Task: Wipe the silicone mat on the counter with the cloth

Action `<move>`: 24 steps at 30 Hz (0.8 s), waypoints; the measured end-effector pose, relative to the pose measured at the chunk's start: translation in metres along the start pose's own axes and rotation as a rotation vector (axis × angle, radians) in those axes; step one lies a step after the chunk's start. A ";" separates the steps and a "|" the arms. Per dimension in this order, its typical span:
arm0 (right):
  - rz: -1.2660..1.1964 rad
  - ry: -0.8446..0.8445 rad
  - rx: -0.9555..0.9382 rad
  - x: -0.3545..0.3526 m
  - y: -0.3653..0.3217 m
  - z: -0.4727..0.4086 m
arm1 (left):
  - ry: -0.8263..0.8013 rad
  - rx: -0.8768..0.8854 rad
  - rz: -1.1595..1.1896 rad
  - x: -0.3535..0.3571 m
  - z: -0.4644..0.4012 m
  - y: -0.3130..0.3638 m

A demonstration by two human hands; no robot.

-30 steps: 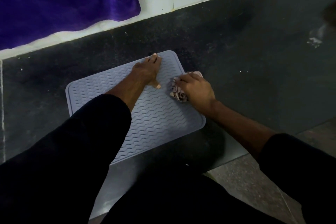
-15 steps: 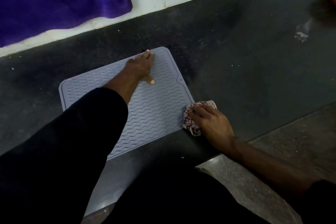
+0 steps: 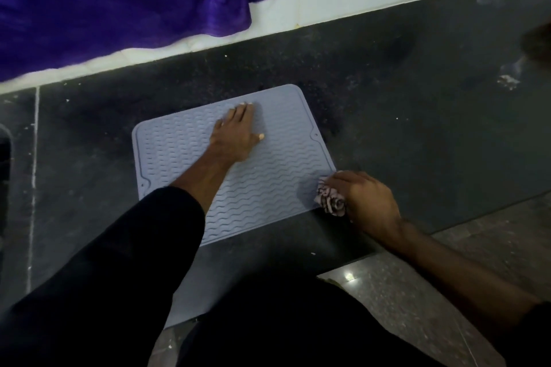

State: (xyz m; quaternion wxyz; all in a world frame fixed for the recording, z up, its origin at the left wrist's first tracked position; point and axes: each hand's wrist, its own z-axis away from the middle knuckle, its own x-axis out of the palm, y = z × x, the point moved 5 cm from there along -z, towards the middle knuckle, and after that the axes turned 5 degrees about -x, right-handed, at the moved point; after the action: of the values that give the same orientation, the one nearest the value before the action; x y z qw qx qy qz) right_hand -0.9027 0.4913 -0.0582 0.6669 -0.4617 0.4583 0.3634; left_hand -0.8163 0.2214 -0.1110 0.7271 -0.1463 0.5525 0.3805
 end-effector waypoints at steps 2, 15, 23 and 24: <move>-0.101 0.098 -0.007 -0.016 -0.013 -0.012 | 0.049 -0.057 0.060 -0.006 0.016 -0.033; -0.212 0.091 -0.279 0.001 -0.180 -0.169 | 0.297 -0.528 0.343 -0.071 0.103 -0.241; -0.142 0.176 -0.314 0.010 -0.250 -0.240 | 0.292 -0.560 0.425 -0.084 0.096 -0.269; -0.135 0.175 -0.322 0.012 -0.256 -0.246 | 0.282 -0.557 0.430 -0.085 0.091 -0.271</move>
State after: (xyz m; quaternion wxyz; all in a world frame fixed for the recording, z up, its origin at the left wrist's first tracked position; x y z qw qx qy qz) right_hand -0.7346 0.1792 -0.0345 0.5648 -0.6220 0.4186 0.3448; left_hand -0.5677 0.0647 -0.0577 0.4798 -0.2702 0.5407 0.6360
